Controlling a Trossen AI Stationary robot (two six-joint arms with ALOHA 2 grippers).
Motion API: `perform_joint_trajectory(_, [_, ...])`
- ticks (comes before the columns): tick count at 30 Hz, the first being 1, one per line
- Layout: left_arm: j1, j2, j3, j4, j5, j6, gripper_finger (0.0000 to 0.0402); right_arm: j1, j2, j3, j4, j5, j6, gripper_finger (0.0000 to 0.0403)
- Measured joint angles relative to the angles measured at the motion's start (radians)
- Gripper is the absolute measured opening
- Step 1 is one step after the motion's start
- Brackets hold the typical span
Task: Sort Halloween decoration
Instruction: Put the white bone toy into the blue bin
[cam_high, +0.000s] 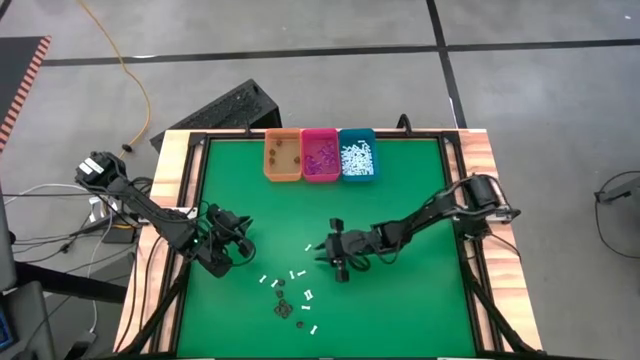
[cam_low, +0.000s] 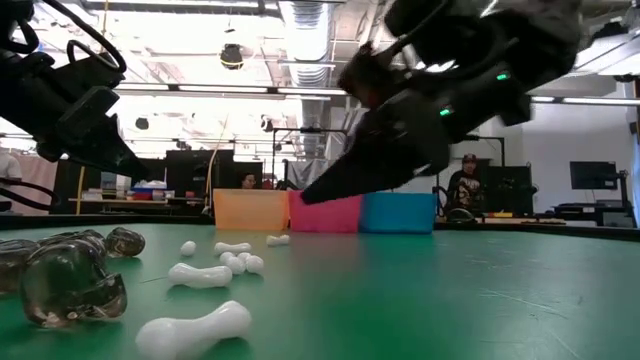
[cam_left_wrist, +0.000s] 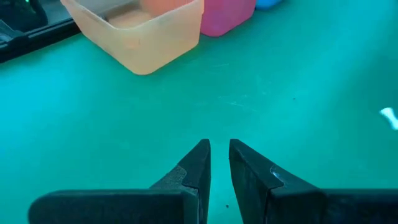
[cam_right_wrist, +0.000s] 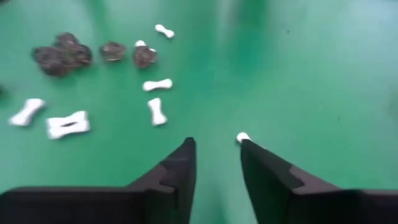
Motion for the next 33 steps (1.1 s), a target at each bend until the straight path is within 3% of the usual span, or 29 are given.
perform_joint_trajectory(4, [0.002, 0.000, 0.000, 0.000, -0.011, 0.000, 0.0051, -0.044, 0.081, 0.084, -0.007, -0.020, -0.087, 0.0194])
perform_joint_trajectory(7, [0.005, 0.000, 0.000, -0.004, -0.010, 0.000, 0.0051, -0.079, 0.137, 0.144, -0.006, -0.068, -0.117, 0.0207])
perform_joint_trajectory(13, [0.005, 0.000, 0.000, -0.009, -0.004, 0.002, 0.0051, -0.150, 0.210, 0.236, -0.007, -0.177, -0.168, 0.0200])
perform_joint_trajectory(24, [0.006, 0.000, 0.000, -0.017, -0.010, 0.002, 0.0051, -0.277, 0.237, 0.283, 0.008, -0.389, -0.224, 0.0179])
perform_joint_trajectory(33, [0.006, -0.002, 0.000, -0.028, 0.000, -0.002, 0.0051, -0.273, 0.372, 0.442, -0.040, -0.411, -0.240, 0.0174])
